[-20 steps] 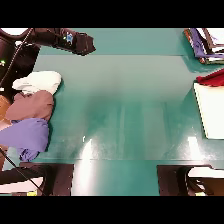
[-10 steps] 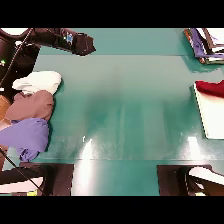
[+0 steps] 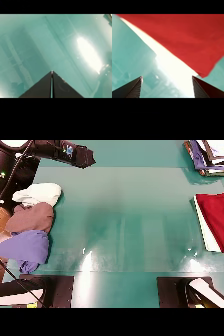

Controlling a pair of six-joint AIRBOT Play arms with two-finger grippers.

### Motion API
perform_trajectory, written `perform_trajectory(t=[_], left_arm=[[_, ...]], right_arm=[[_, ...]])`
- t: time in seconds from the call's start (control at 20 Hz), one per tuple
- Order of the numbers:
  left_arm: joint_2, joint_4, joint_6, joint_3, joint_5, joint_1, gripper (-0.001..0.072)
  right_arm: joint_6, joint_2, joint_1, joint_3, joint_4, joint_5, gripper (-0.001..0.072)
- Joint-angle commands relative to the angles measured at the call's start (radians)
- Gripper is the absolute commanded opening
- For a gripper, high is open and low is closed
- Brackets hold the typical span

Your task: Fold the shirts.

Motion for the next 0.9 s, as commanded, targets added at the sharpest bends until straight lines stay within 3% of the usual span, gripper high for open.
perform_trajectory(t=[0.0, 0.3, 0.35, 0.4, 0.5, 0.55, 0.85], left_arm=[[0.0, 0.0, 0.003, 0.0, -0.002, 0.0, 0.0024], [0.0, -0.005, 0.002, 0.0, 0.004, 0.0, 0.0025], [0.0, -0.005, 0.002, 0.0, 0.013, 0.0, 0.0024], [0.0, -0.005, 0.002, 0.0, 0.016, 0.0, 0.0025], [0.0, -0.005, 0.002, 0.0, 0.016, 0.0, 0.0024], [0.0, -0.005, 0.002, 0.0, 0.016, 0.0, 0.0024], [0.0, -0.005, 0.002, 0.0, 0.016, 0.0, 0.0024]], right_arm=[[0.003, 0.079, 0.107, -0.026, 0.123, -0.04, 0.0698], [0.003, 0.103, 0.612, -0.026, 0.148, -0.133, 0.0694], [0.003, 0.093, 0.694, -0.025, 0.148, -0.145, 0.0614], [0.003, 0.081, 0.763, -0.025, 0.148, -0.153, 0.0478], [0.0, 0.058, 0.882, -0.025, 0.146, -0.167, 0.0095], [-0.006, 0.047, 0.929, -0.025, 0.146, -0.168, 0.0016], [-0.009, 0.021, 1.012, -0.026, 0.148, -0.167, 0.0016]])
